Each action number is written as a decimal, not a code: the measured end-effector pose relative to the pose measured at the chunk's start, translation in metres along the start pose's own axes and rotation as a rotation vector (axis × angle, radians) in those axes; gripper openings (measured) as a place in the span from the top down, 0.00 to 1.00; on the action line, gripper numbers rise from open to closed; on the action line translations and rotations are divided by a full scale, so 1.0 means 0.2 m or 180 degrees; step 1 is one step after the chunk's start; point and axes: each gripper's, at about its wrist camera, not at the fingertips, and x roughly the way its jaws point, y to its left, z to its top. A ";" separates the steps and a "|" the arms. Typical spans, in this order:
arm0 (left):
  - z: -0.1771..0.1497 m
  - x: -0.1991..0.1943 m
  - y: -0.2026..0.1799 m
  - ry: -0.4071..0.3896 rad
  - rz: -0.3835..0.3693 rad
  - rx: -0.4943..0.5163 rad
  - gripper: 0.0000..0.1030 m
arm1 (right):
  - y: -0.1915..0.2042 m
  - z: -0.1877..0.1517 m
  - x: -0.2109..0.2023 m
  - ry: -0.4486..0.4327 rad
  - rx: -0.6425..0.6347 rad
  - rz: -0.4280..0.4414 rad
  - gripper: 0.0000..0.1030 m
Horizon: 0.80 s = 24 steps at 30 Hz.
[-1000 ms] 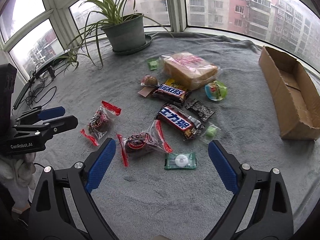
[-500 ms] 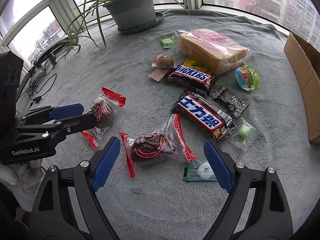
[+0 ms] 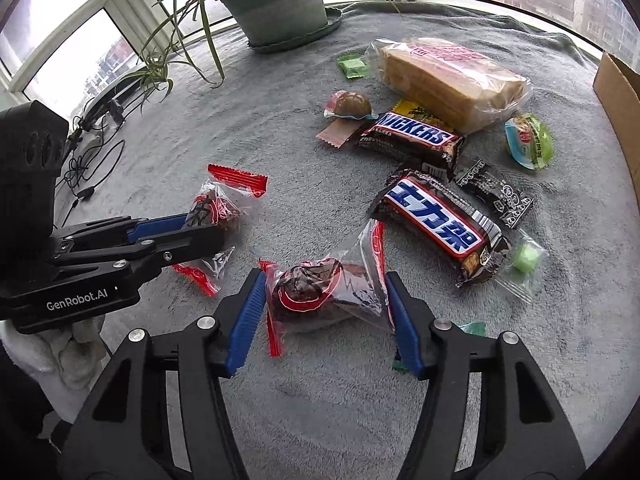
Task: Organize snacks
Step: 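Lower both tools to the snacks while each grasps a red-sealed clear bag, then carry the red-sealed bags into the cardboard box with both tools and release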
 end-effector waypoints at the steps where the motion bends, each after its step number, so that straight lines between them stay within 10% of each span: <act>1: 0.00 0.00 0.00 -0.0004 -0.0004 -0.0006 0.70 | 0.00 0.00 0.00 -0.0010 0.0010 0.0008 0.41; 24: 0.03 -0.12 -0.07 -0.0188 -0.0103 0.0028 0.71 | -0.13 0.02 -0.40 -0.0647 0.0143 -0.0131 0.43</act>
